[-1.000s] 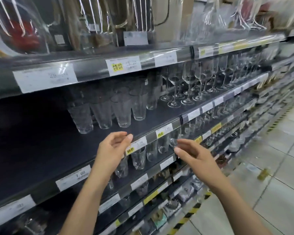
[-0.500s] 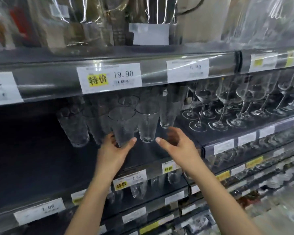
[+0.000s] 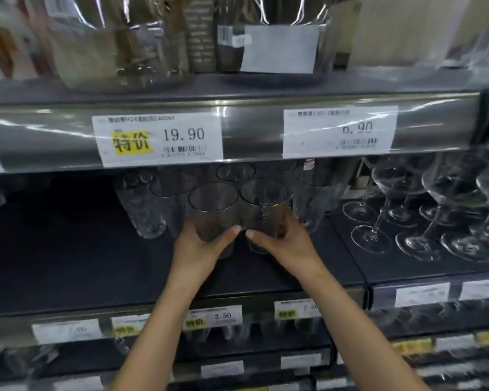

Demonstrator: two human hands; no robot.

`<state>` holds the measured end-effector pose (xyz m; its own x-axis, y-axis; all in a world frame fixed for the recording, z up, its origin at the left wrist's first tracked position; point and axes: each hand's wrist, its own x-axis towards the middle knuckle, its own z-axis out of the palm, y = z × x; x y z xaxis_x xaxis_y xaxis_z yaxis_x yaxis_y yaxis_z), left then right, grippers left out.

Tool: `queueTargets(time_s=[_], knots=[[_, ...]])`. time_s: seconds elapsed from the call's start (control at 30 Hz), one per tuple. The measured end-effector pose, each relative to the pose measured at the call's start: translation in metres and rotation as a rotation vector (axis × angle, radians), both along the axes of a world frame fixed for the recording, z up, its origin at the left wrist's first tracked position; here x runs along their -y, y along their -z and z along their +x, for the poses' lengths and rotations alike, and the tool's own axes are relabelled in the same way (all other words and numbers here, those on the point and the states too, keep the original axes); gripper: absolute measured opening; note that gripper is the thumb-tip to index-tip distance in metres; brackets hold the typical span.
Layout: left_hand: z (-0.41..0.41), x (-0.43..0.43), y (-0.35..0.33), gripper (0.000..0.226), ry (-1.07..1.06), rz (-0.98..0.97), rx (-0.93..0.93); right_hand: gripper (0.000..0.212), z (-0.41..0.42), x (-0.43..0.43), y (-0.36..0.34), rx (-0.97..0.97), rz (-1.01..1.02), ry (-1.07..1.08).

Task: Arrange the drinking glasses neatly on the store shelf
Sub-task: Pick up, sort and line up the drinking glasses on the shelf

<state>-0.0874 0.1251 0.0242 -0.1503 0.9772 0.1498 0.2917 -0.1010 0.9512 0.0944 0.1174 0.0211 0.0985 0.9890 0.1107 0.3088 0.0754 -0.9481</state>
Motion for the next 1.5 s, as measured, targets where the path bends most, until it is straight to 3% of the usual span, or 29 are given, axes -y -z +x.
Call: queueTargets(time_s=[0.3, 0.47, 0.57, 0.7, 0.77, 0.87, 1.03, 1.2, 1.37, 1.5], knots=[[0.007, 0.027, -0.002, 0.070, -0.121, 0.047, 0.016, 0.075, 0.010, 0.016, -0.002, -0.085, -0.031, -0.075], [0.003, 0.073, -0.015, 0.066, -0.216, 0.209, 0.187, 0.058, 0.019, 0.047, -0.015, -0.278, 0.011, -0.133], [-0.005, 0.106, -0.021, 0.073, -0.232, 0.292, 0.309, 0.061, 0.018, 0.068, -0.026, -0.448, 0.026, -0.212], [-0.024, 0.146, -0.020, 0.083, -0.261, 0.364, 0.490, 0.045, 0.001, 0.088, -0.025, -0.624, -0.015, -0.323], [-0.035, 0.167, -0.020, 0.085, -0.321, 0.364, 0.495, 0.052, -0.015, 0.097, -0.021, -0.626, -0.033, -0.376], [-0.056, 0.198, -0.017, 0.063, -0.459, 0.340, 0.498, 0.052, -0.045, 0.112, -0.017, -0.619, -0.079, -0.481], [-0.106, 0.251, -0.014, 0.098, -0.641, 0.328, 0.402, 0.061, -0.110, 0.135, -0.018, -0.558, -0.109, -0.661], [-0.168, 0.309, -0.012, 0.101, -0.789, 0.331, 0.346, 0.061, -0.195, 0.166, -0.019, -0.504, -0.150, -0.854], [-0.239, 0.350, -0.010, 0.097, -0.873, 0.323, 0.330, 0.043, -0.285, 0.196, -0.016, -0.463, -0.170, -0.999], [-0.307, 0.366, -0.011, 0.100, -0.901, 0.324, 0.336, 0.058, -0.360, 0.209, -0.016, -0.450, -0.174, -1.016]])
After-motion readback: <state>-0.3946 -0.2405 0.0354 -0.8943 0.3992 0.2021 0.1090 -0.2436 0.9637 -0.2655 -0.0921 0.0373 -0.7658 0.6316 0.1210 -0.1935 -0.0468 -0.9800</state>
